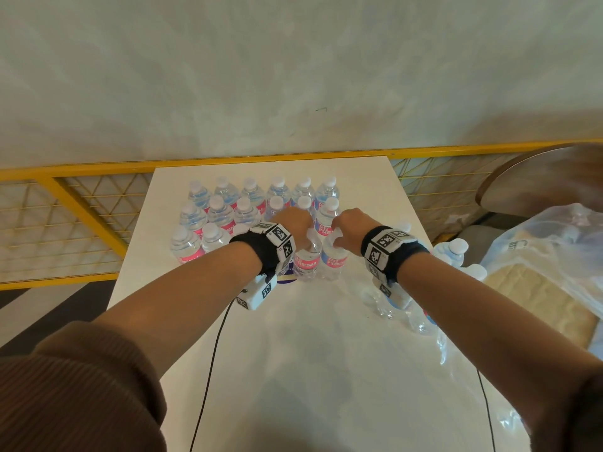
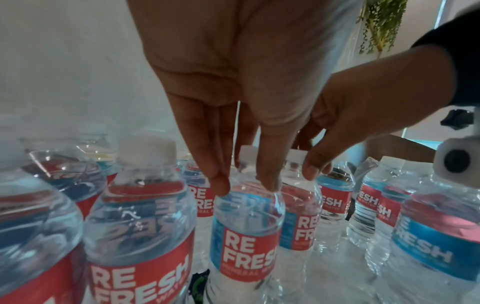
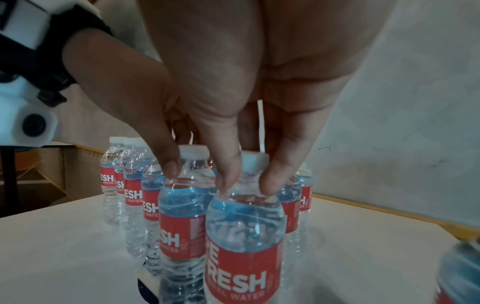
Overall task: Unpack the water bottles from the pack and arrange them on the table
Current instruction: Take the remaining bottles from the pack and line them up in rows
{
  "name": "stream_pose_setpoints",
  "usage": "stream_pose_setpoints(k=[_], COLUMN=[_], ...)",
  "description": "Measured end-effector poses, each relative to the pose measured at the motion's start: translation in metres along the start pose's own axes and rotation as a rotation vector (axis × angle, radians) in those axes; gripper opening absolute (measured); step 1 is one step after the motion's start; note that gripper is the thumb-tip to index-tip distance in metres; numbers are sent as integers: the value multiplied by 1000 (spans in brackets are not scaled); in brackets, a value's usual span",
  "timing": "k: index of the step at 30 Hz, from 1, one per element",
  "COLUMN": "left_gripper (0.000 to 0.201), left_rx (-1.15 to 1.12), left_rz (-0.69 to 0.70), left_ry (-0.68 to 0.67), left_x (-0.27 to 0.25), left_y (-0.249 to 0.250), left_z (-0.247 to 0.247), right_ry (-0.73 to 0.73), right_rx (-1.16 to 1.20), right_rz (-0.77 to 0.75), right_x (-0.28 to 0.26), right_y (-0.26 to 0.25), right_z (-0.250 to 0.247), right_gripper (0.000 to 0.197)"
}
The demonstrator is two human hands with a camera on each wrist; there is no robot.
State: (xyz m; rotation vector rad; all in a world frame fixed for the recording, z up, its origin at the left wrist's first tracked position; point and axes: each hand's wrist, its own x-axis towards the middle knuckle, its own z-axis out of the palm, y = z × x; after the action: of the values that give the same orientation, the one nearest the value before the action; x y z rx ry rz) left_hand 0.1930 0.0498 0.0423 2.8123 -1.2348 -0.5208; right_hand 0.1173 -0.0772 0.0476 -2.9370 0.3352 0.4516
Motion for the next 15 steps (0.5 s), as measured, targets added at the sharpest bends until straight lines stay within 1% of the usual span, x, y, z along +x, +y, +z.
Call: stream_pose_setpoints(k=[1, 3, 6, 8, 11, 15], left_gripper=[24, 18, 21, 19, 23, 20], left_rx=[0, 3, 40, 64, 52, 53], left_rz=[-16, -12, 65, 95, 80, 72], left_ry=[14, 27, 13, -12, -33, -58], left_x=[0, -1, -1, 0, 2, 5], left_y=[-1, -2, -2, -2, -4, -5], left_z=[1, 1, 0, -1, -2, -4], right_ry=[7, 17, -9, -25, 1, 16], right_rx=[1, 1, 7, 15, 24, 30], right_rz=[3, 1, -19, -28, -42, -40], right_x=[1, 2, 3, 3, 4, 7], right_y=[0, 0, 2, 4, 5, 4], right_z=[1, 2, 5, 6, 4, 6], right_gripper=[32, 33, 39, 42, 39, 40])
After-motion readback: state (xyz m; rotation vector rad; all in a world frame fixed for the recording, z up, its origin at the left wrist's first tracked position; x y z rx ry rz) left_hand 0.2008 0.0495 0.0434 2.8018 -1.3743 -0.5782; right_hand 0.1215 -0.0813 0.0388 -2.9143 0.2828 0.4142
